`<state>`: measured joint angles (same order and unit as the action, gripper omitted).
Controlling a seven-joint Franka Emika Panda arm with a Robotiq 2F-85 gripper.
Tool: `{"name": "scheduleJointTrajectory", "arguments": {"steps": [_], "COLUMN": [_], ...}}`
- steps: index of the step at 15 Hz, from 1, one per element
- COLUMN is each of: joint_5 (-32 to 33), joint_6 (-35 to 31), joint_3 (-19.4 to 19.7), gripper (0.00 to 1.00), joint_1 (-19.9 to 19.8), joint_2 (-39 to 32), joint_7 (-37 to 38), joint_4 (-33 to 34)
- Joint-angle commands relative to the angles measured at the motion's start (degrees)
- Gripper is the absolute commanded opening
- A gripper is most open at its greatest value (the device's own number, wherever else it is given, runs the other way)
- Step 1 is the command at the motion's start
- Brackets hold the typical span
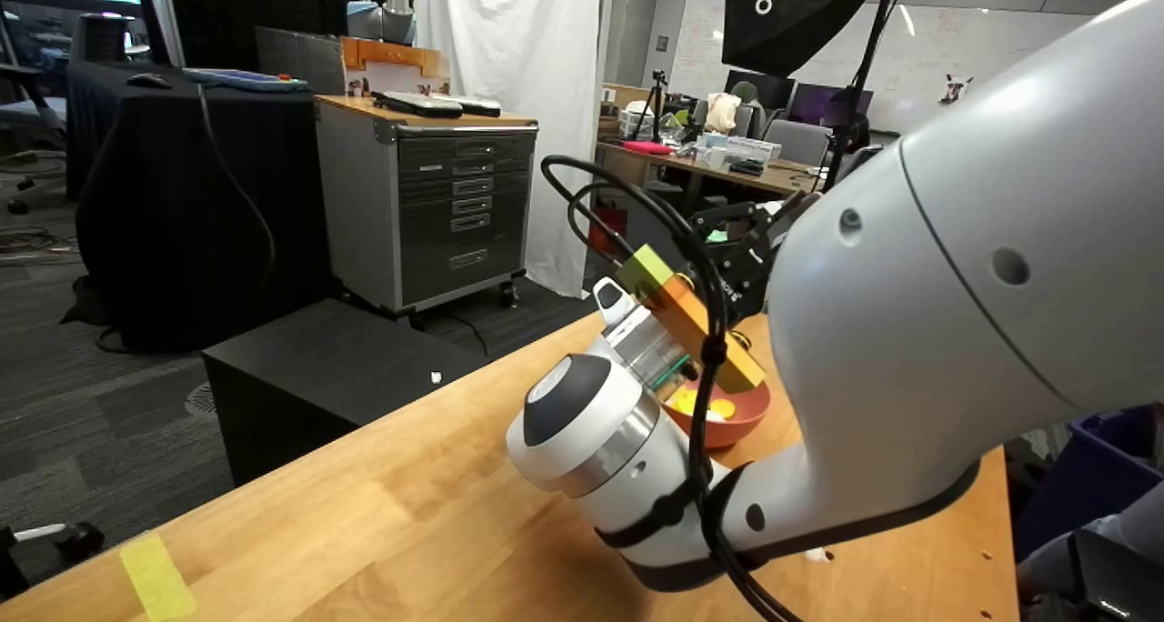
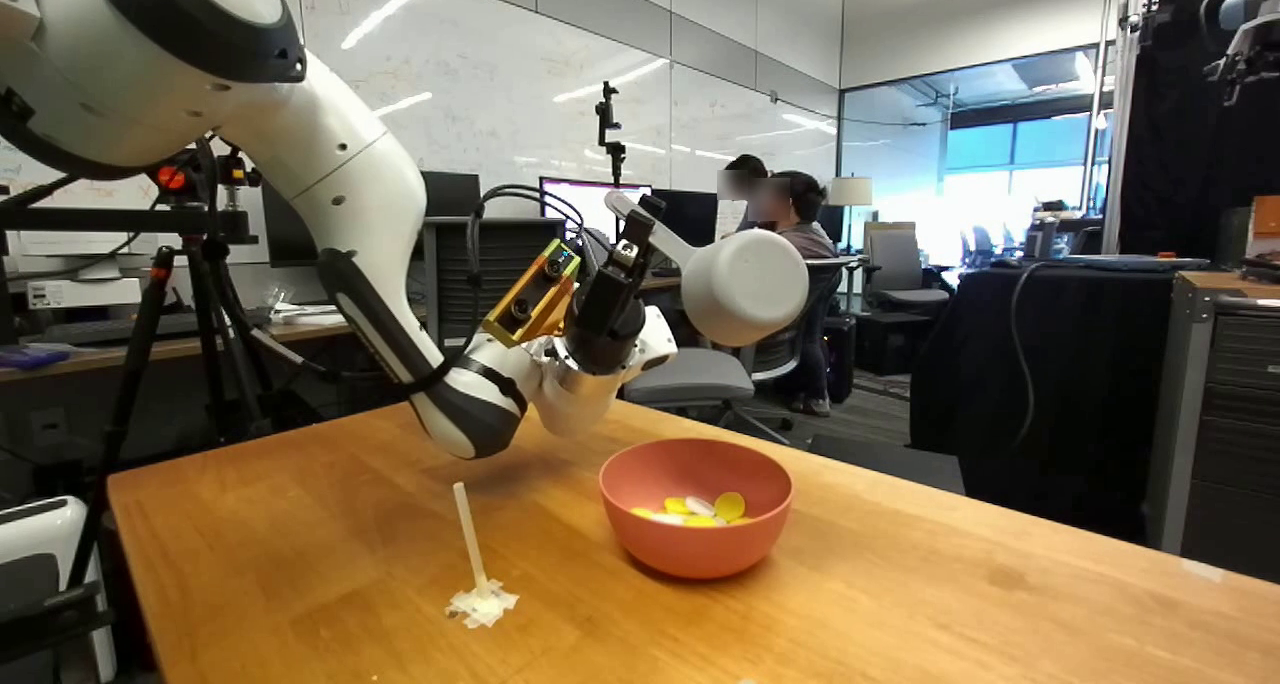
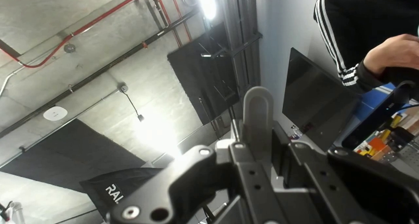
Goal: Pour the contents in the grey measuring cup into the pink bowl
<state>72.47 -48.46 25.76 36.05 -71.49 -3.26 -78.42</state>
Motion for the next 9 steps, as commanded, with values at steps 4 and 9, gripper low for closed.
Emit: {"name": "scheduleJointTrajectory", "arguments": {"steps": [4,9], "joint_5": [3.2,2.0], "joint_6": [0.5,-1.0], "joint_3": [-11.1,-17.6], "gripper": [0.11,0.11], "joint_1": [-6.4,-13.2], "joint_2": [6.9,14.5], "joint_7": [-6.0,-8.3], "joint_4": [-1.1,-1.8]}}
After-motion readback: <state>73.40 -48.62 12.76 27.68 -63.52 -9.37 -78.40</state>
